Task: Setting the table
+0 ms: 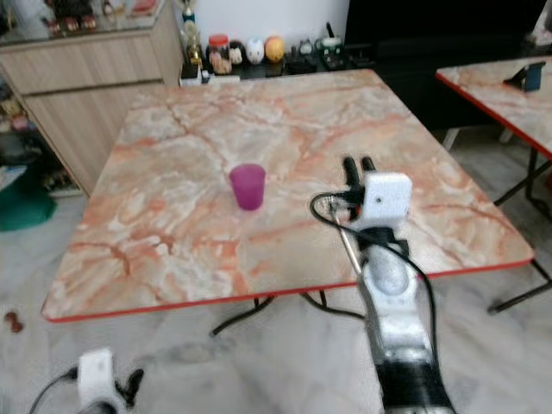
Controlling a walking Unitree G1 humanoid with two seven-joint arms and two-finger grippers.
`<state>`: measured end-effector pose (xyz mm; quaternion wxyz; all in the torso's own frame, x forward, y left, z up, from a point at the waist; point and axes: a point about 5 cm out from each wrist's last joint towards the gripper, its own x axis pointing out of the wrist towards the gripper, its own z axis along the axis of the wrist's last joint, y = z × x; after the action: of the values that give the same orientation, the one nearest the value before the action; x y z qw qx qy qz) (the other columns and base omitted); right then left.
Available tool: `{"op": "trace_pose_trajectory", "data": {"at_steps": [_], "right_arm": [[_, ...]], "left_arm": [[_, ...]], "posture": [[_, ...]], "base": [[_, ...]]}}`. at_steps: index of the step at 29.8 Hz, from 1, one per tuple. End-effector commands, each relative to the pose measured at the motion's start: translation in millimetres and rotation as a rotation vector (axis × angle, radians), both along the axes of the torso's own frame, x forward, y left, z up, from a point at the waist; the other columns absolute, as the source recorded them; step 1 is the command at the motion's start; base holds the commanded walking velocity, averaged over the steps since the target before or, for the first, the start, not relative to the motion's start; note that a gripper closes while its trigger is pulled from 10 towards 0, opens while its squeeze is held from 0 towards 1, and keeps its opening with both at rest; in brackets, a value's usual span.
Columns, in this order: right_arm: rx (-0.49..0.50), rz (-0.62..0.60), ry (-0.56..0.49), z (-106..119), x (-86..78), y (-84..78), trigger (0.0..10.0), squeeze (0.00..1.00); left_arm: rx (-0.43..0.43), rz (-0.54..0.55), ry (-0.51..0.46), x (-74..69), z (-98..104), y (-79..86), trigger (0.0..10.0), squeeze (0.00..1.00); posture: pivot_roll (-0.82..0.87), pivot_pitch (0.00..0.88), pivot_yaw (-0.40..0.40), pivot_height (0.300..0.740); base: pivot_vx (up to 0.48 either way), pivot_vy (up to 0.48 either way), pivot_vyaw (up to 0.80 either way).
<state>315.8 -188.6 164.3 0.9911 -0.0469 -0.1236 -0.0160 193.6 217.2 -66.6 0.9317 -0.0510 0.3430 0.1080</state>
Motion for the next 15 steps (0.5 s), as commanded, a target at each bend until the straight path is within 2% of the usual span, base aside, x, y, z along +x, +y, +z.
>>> {"op": "trace_pose_trajectory", "data": {"at_steps": [1,3,4,7,8,9,12,15], "right_arm": [[0.006,-0.005,-0.001,1.8,-2.3,-3.3,10.0,0.00],[0.009,-0.018,0.011,0.0,-2.6,-7.9,10.0,0.00],[0.024,-0.043,0.050,-4.9,-2.0,-18.0,10.0,0.00],[0.041,-0.065,0.114,-11.5,1.5,-29.8,10.0,0.00],[0.046,-0.072,0.153,-15.8,3.5,-34.3,10.0,0.45],[0.043,-0.090,0.211,-22.0,6.0,-41.7,10.0,1.00],[0.055,-0.113,0.244,-26.6,10.5,-50.7,10.0,1.00],[0.071,-0.110,0.255,-27.3,14.2,-52.0,10.0,1.00]], "left_arm": [[0.028,0.008,0.013,-2.3,0.4,8.4,10.0,0.00],[0.028,0.008,0.013,-2.5,0.3,8.6,10.0,0.00],[0.029,0.009,0.016,-3.1,0.0,8.9,10.0,0.00],[0.029,0.010,0.022,-4.6,-0.8,9.5,10.0,0.00],[0.029,0.011,0.025,-5.2,-1.1,9.7,10.0,0.00],[0.028,0.011,0.028,-6.0,-1.6,9.5,10.0,0.00],[0.028,0.014,0.032,-7.3,-2.3,9.4,10.0,0.00],[0.026,0.018,0.035,-8.4,-2.9,9.4,10.0,0.00]], "posture": [[-0.10,0.000,0.025,0.707],[-0.11,0.000,0.025,0.707],[-0.11,0.000,0.024,0.707],[-0.11,0.000,0.025,0.707],[-0.11,0.000,0.024,0.707],[-0.11,0.000,0.022,0.707],[-0.11,0.000,0.021,0.707],[-0.10,0.000,0.018,0.707]], "base": [[0.000,0.000,0.00],[0.000,0.000,0.00],[0.000,0.000,0.00],[0.000,0.000,0.00],[0.000,0.000,0.00],[0.000,0.000,0.00],[0.000,0.000,0.00],[0.000,0.000,0.00]]}}
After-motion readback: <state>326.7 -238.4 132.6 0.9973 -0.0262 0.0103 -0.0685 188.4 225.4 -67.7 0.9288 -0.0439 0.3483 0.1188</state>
